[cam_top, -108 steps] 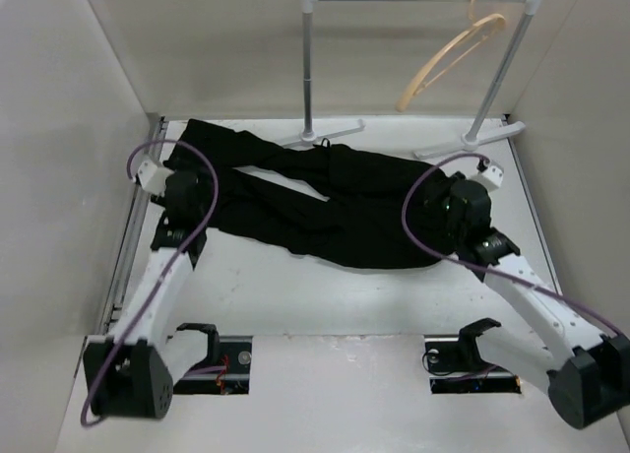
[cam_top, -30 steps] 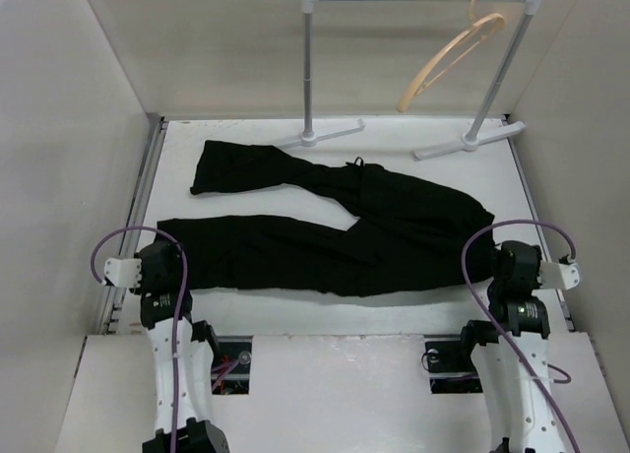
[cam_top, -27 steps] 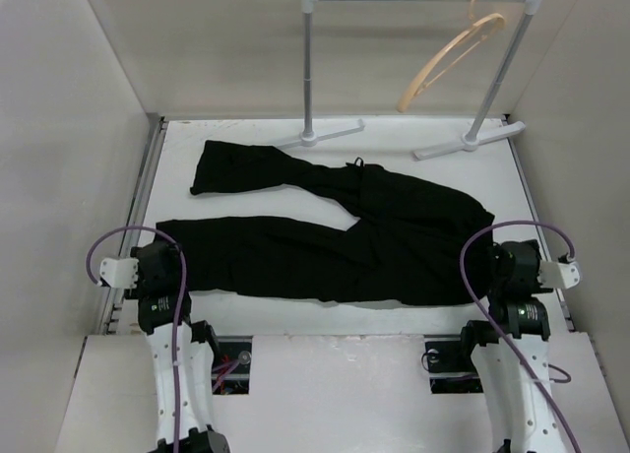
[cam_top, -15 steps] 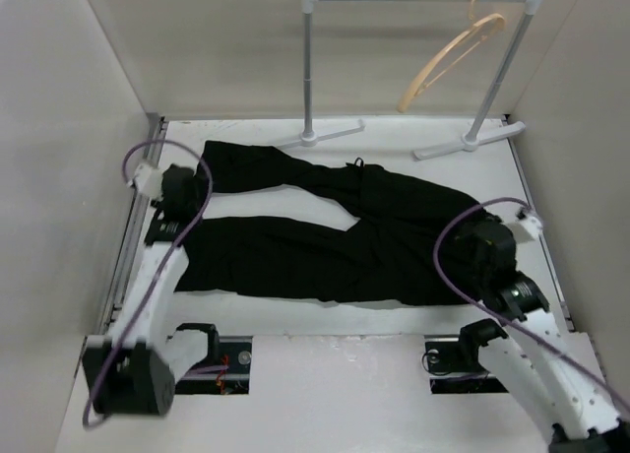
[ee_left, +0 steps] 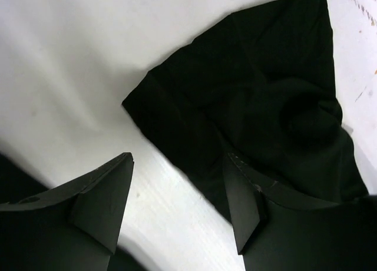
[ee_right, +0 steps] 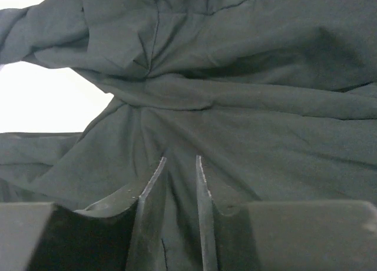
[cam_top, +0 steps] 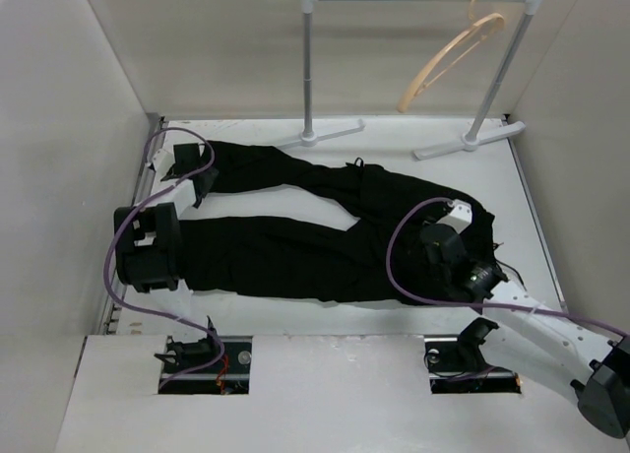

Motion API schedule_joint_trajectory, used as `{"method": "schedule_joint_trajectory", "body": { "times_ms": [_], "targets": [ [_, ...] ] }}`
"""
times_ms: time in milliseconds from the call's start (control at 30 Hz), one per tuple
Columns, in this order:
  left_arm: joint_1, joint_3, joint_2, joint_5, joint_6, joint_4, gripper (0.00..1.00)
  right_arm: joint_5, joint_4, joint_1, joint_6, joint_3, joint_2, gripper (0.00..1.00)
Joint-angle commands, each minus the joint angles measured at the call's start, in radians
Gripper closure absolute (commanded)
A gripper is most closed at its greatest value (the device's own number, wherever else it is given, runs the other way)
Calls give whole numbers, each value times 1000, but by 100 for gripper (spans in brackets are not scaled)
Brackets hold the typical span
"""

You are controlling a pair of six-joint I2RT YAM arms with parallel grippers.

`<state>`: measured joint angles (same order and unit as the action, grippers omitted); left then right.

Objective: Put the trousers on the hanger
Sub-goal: Fold the trousers

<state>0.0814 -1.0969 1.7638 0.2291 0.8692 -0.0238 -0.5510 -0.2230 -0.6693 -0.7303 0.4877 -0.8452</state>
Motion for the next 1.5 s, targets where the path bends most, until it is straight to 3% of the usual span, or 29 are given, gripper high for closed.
{"method": "schedule_joint_trajectory", "body": {
  "times_ms": [0,67,167,200,267,433,567,733,833,933,1033,1100,1200,1267,1333,1400,1467],
  "targets": [
    [19,-76,52,-22,33,47,41,16,82,-8,17,-18,6,65],
    [31,-98,98,-40,60,48,51,5,73,-8,16,-27,18,57],
    [51,-100,111,-69,83,68,91,-13,73,15,0,-69,50,36],
    [54,-81,79,-67,91,80,96,-13,76,35,-6,-81,54,32],
    [56,-28,-25,-39,91,117,100,2,73,70,-20,-83,38,30],
    [19,77,-474,139,54,93,100,-15,88,99,-38,-63,-35,29],
    [-28,2,-650,162,30,-49,98,-40,90,106,-60,-60,-67,23],
    [-38,-112,-601,154,10,-148,96,-52,97,104,-89,-43,-95,20],
    [-15,-197,-442,148,10,-163,96,-66,117,104,-89,-25,-120,19],
    [34,-384,-194,128,8,-230,95,-87,139,125,-80,3,-204,17],
    [80,-684,93,108,-16,-408,84,-98,143,145,-81,12,-236,18],
    [109,-803,186,145,-32,-510,74,-104,133,150,-83,8,-215,21],
    [119,-767,171,217,-79,-470,49,-119,132,208,-74,2,-163,29],
    [117,-692,119,220,-111,-382,40,-87,143,277,-29,40,-163,52],
    [87,-588,39,201,-111,-294,39,-52,158,338,41,107,-193,73],
    [29,-459,-54,188,-96,-210,39,-14,178,415,119,187,-245,76],
    [-69,-286,-159,196,-75,-95,39,31,217,507,178,262,-349,69]
  ]
}}
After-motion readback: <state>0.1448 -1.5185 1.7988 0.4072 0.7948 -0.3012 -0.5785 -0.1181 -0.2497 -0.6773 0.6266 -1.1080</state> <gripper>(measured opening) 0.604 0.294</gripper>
